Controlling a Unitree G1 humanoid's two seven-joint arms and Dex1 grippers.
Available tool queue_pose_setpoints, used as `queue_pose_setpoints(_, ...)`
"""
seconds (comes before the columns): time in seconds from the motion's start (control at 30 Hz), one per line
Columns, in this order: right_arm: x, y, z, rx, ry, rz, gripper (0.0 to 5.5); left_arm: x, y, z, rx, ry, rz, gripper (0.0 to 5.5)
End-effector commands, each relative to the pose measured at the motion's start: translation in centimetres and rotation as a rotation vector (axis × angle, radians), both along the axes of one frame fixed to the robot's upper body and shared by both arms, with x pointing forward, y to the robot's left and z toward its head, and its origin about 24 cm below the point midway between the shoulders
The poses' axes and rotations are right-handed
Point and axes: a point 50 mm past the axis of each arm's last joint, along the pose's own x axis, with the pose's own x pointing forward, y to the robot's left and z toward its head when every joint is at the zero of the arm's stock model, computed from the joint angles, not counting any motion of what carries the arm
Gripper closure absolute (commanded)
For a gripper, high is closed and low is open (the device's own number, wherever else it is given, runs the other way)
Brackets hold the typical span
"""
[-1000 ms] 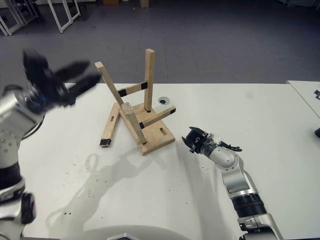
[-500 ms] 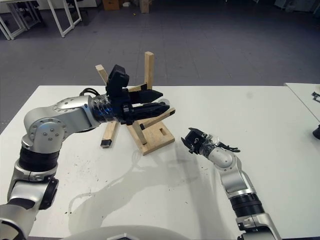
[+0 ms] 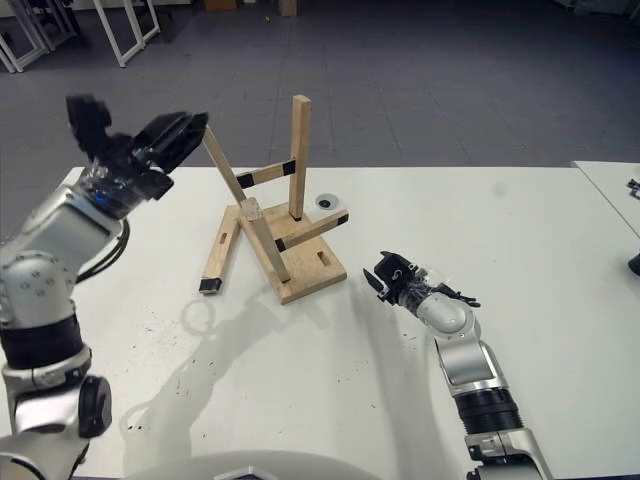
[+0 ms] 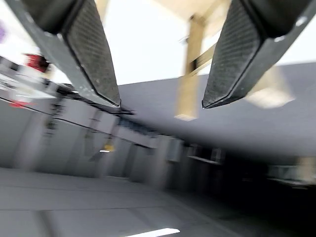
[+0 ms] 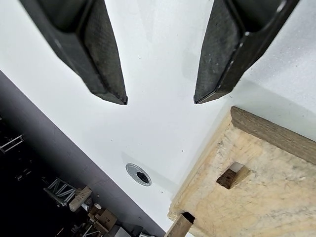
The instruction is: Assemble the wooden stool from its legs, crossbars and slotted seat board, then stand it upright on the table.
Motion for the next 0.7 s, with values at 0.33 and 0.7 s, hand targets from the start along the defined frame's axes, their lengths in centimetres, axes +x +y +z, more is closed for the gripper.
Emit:
queue_pose_setpoints(0.33, 0.4, 0.0, 0.7, 0.023, 0.0, -0.021, 3.02, -3.4, -1.3, -16.4, 0.377, 0.415, 0.294, 2.44)
queue_pose_setpoints(0.7, 0.9, 0.1, 1.8, 0.295, 0.042, -0.134, 3.02, -2.5, -0.3, -19.0, 0.379, 0.563, 0.294, 3.03)
